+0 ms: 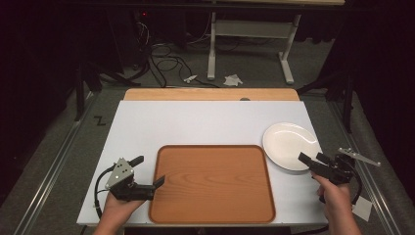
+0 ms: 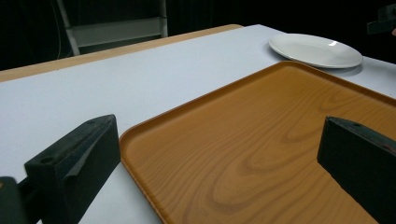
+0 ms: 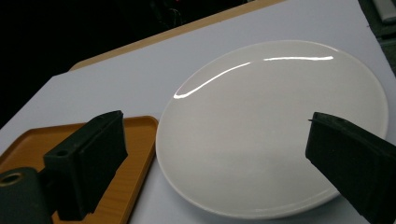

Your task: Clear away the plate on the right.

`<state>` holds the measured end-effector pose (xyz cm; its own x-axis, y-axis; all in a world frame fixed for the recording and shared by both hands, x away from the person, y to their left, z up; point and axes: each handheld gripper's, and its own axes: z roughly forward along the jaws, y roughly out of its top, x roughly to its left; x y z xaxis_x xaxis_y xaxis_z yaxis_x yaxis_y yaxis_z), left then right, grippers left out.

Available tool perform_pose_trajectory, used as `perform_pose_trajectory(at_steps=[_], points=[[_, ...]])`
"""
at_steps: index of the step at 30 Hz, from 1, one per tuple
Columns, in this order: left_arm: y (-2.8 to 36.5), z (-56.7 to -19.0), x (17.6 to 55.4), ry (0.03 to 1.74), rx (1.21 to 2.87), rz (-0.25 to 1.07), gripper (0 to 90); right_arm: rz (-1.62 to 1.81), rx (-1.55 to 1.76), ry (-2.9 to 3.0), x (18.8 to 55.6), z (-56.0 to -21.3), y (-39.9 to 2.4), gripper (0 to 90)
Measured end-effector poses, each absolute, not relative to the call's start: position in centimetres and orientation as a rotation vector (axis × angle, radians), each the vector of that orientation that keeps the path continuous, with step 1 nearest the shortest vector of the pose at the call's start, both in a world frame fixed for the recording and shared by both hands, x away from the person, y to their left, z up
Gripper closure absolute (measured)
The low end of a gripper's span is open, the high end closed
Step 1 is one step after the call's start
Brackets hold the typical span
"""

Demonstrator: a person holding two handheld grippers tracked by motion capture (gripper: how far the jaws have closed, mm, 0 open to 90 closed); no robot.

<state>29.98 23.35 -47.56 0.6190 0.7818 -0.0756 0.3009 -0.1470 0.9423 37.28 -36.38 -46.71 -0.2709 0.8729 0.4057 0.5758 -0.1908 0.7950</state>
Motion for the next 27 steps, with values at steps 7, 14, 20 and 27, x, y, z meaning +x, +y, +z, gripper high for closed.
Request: perform_pose_trajectory(at_steps=[7, 14, 20, 27], points=[[23.3, -47.6, 30.0, 0.888, 1.724, 0.531, 0.1, 1.523, 1.769, 1.748, 37.0, -47.2, -37.2, 10.0], [23.4, -47.5, 30.0, 0.887, 1.723, 0.532, 0.1, 1.598, 1.877, 1.733, 36.9, -48.0, -37.7, 10.9], [23.4, -47.5, 30.0, 0.886, 1.723, 0.527, 0.1, 1.620, 1.923, 1.725, 36.8, -48.2, -38.0, 11.0], [23.3, -47.5, 29.9, 0.886, 1.722, 0.524, 0.1, 1.664, 2.019, 1.680, 36.7, -48.7, -38.6, 10.8]])
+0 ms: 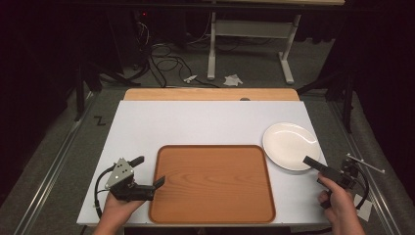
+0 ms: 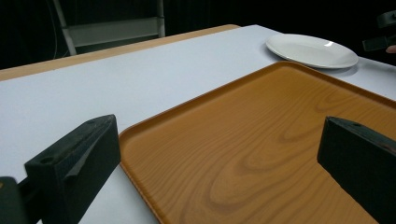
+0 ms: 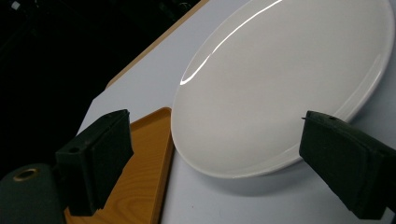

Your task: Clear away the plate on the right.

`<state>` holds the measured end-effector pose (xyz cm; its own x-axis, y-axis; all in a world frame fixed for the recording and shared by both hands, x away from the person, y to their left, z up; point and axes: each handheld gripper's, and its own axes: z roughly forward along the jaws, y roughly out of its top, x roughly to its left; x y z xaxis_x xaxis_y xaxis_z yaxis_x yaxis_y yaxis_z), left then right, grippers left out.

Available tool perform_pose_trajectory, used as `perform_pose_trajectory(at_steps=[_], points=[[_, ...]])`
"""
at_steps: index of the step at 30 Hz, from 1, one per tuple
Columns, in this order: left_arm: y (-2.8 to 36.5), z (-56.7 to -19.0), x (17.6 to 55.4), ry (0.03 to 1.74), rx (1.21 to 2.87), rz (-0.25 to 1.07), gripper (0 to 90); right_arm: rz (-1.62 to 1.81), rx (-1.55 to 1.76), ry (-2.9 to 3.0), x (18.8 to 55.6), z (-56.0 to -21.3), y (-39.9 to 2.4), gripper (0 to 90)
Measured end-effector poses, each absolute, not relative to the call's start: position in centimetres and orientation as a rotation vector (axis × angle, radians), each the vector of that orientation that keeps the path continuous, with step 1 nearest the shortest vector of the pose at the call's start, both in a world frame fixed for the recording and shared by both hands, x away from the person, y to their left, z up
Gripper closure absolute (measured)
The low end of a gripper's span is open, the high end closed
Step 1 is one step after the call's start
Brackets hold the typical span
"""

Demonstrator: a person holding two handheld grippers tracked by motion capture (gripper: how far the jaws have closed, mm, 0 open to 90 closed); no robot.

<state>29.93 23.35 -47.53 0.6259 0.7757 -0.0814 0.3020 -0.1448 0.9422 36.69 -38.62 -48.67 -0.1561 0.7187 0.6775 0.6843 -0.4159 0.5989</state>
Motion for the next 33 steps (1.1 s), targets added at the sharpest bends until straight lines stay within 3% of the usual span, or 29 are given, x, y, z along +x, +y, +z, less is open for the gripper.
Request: perform_pose_trajectory(at_steps=[15, 33], points=[[23.3, -47.6, 30.0, 0.886, 1.726, 0.518, 0.1, 1.686, 2.216, 1.588, 36.8, -50.0, -40.1, 10.4], [24.2, -47.7, 29.0, 0.914, 1.716, 0.541, 0.1, 1.610, 2.340, 1.512, 38.6, -50.7, -40.2, 18.8]])
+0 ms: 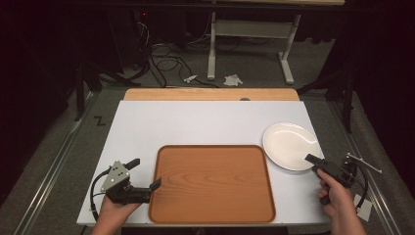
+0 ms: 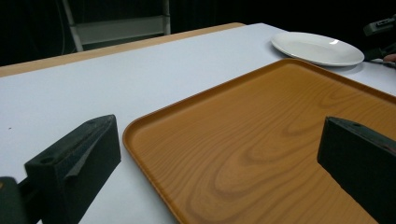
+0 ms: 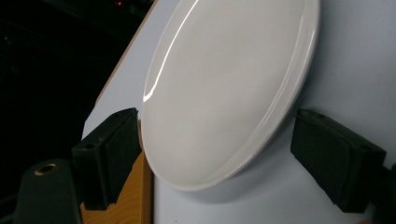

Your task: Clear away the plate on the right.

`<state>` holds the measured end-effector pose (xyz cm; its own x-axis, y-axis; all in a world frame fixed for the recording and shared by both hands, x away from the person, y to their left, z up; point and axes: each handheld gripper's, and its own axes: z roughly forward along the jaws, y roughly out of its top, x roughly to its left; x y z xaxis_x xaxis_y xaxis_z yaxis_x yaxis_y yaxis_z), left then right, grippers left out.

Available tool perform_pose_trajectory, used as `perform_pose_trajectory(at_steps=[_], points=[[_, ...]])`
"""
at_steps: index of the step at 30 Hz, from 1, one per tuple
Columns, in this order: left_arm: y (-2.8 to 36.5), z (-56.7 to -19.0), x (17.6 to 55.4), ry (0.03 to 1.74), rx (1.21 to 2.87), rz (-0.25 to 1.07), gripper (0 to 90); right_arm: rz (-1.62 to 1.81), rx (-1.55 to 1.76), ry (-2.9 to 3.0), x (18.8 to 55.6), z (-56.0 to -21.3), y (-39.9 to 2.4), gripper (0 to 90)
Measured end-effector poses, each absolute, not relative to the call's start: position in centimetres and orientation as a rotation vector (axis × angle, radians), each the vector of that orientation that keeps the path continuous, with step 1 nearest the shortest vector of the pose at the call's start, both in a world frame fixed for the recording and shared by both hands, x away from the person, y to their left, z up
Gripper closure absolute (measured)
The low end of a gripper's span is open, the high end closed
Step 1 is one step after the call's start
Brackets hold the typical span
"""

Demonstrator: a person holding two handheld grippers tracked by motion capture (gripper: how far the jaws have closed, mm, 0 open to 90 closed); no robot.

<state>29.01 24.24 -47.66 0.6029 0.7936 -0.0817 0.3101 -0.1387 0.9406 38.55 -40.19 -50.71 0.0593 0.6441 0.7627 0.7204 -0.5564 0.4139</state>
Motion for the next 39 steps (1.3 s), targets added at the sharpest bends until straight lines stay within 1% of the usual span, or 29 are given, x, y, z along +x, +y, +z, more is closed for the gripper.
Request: perform_pose_trajectory(at_steps=[5, 6, 17, 22, 28, 39], points=[[24.7, -47.7, 28.6, 0.927, 1.713, 0.551, 0.1, -1.531, -2.239, -1.404, 39.0, -50.8, -40.4, 20.7], [24.8, -47.7, 28.5, 0.932, 1.712, 0.554, 0.1, -1.531, -2.235, -1.404, 39.1, -51.0, -40.5, 22.2], [25.0, -47.7, 28.2, 0.940, 1.709, 0.561, 0.1, -1.527, -2.237, -1.364, 40.0, -51.1, -40.5, 24.1], [25.0, -47.7, 28.2, 0.938, 1.710, 0.560, 0.1, -1.522, -2.255, -1.324, 40.2, -51.1, -40.6, 27.1], [25.0, -47.7, 28.2, 0.935, 1.713, 0.561, 0.1, -1.504, -2.276, -1.348, 40.2, -51.1, -40.6, 32.8], [25.0, -47.7, 28.1, 0.927, 1.714, 0.555, 0.5, -1.500, -2.287, -1.350, 40.2, -51.2, -40.6, 35.5]])
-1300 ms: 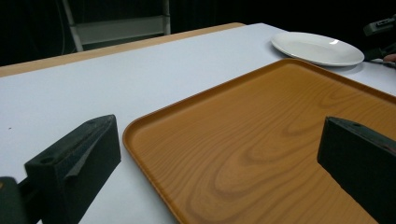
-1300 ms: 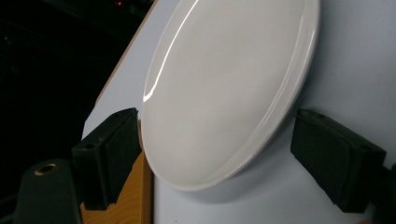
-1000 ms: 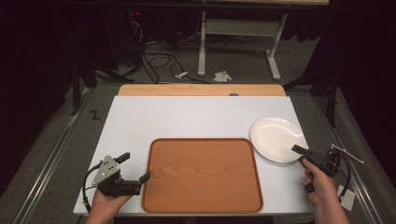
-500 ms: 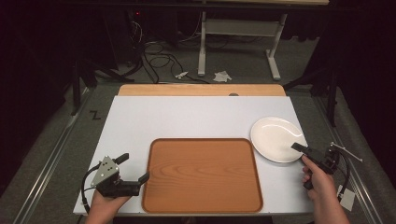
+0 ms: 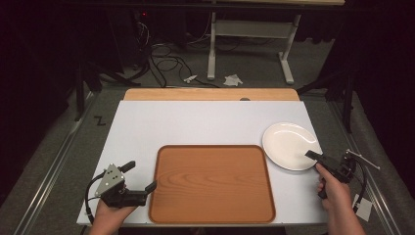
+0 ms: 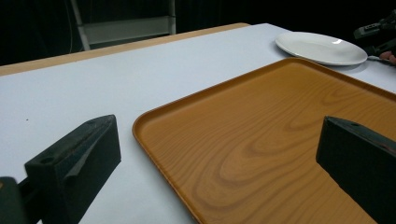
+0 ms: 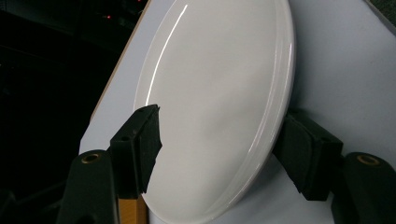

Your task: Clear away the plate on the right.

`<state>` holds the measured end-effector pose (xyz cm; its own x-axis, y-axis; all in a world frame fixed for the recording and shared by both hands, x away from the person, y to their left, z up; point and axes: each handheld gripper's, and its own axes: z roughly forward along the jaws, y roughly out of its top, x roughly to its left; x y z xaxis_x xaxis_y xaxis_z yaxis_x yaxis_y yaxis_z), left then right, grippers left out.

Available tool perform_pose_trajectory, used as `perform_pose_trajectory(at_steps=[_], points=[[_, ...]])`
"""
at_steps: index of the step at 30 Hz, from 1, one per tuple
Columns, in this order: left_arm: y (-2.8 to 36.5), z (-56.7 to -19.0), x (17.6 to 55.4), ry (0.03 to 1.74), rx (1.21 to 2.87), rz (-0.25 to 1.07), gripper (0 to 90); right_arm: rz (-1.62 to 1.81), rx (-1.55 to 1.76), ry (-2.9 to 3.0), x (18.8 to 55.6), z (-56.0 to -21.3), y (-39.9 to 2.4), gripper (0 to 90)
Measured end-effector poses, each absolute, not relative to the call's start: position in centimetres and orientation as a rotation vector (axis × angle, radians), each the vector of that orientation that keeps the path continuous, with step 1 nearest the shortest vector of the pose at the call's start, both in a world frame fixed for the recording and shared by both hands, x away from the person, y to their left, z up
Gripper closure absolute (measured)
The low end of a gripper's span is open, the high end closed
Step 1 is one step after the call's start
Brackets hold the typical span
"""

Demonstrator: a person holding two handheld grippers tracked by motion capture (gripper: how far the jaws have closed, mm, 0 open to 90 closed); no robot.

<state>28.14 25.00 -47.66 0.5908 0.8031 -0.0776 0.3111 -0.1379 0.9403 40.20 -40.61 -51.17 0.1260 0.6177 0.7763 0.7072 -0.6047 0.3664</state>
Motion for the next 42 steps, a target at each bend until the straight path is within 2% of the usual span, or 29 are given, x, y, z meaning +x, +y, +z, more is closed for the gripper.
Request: perform_pose_trajectory(at_steps=[6, 7, 14, 15, 23, 25, 27, 31, 42], points=[[24.9, -47.7, 28.1, 0.923, 1.717, 0.553, 0.6, -1.502, -2.296, -1.367, 40.2, -51.2, -40.5, 38.2], [24.9, -47.7, 28.1, 0.924, 1.717, 0.552, 0.6, -1.496, -2.301, -1.373, 40.2, -51.2, -40.5, 42.3], [24.9, -47.7, 28.1, 0.927, 1.717, 0.549, 0.7, -1.483, -2.315, -1.393, 40.1, -51.3, -40.4, 49.5], [24.9, -47.7, 28.1, 0.928, 1.717, 0.547, 0.7, -1.481, -2.325, -1.413, 40.1, -51.4, -40.4, 53.3], [24.9, -47.7, 28.1, 0.932, 1.715, 0.547, 0.8, -1.468, -2.337, -1.386, 40.1, -51.5, -40.7, 59.5], [24.9, -47.7, 28.1, 0.932, 1.715, 0.547, 0.9, -1.444, -2.356, -1.386, 40.1, -51.6, -40.8, 67.7], [24.9, -47.7, 28.1, 0.932, 1.716, 0.548, 0.9, -1.440, -2.355, -1.390, 40.1, -51.6, -40.9, 69.3], [24.9, -47.8, 28.2, 0.933, 1.719, 0.547, 1.0, -1.413, -2.356, -1.397, 40.2, -51.7, -41.2, 81.9], [24.9, -47.7, 28.1, 0.934, 1.716, 0.553, 1.1, -1.571, -2.325, -1.322, 39.5, -50.8, -41.5, 89.5]])
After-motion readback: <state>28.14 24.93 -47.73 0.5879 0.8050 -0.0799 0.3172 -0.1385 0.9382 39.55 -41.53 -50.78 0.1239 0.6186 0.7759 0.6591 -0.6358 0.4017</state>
